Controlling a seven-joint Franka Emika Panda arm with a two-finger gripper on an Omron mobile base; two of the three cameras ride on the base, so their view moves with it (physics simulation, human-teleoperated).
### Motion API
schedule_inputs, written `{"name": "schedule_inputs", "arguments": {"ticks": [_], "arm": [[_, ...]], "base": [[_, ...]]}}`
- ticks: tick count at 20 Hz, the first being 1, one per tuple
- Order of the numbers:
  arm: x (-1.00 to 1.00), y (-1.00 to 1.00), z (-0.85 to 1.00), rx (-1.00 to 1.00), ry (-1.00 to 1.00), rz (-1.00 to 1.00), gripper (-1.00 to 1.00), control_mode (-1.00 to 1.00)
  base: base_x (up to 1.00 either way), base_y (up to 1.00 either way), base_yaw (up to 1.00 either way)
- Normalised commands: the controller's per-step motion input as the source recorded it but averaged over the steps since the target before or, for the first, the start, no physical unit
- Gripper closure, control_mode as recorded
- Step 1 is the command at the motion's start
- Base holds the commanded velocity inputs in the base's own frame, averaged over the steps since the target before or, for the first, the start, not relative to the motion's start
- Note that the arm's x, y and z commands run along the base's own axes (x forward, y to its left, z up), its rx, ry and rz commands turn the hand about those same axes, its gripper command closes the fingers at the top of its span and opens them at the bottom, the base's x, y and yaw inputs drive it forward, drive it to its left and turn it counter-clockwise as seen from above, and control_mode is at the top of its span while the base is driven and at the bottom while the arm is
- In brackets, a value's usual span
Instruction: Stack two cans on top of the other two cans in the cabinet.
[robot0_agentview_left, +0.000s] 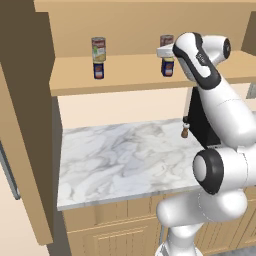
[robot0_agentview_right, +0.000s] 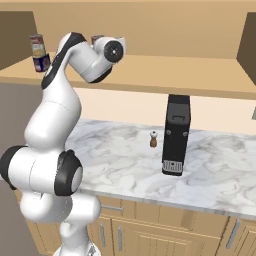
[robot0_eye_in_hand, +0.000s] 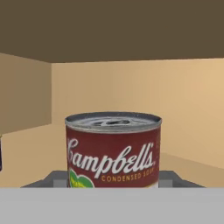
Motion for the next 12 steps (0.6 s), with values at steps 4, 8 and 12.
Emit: {"name": "schedule_inputs", "arguments": {"ticks": [4, 8, 12], "arm": [[0.00, -0.08, 0.00, 0.00, 0.00, 0.00, 1.00, -1.00], [0.00, -0.06, -0.01, 0.00, -0.01, 0.00, 1.00, -1.00], [0.06, 0.03, -0.11, 0.00, 0.00, 0.00, 1.00, -1.00]], "base": [[0.00, 0.00, 0.00], [0.00, 0.00, 0.00], [0.00, 0.00, 0.00]]}}
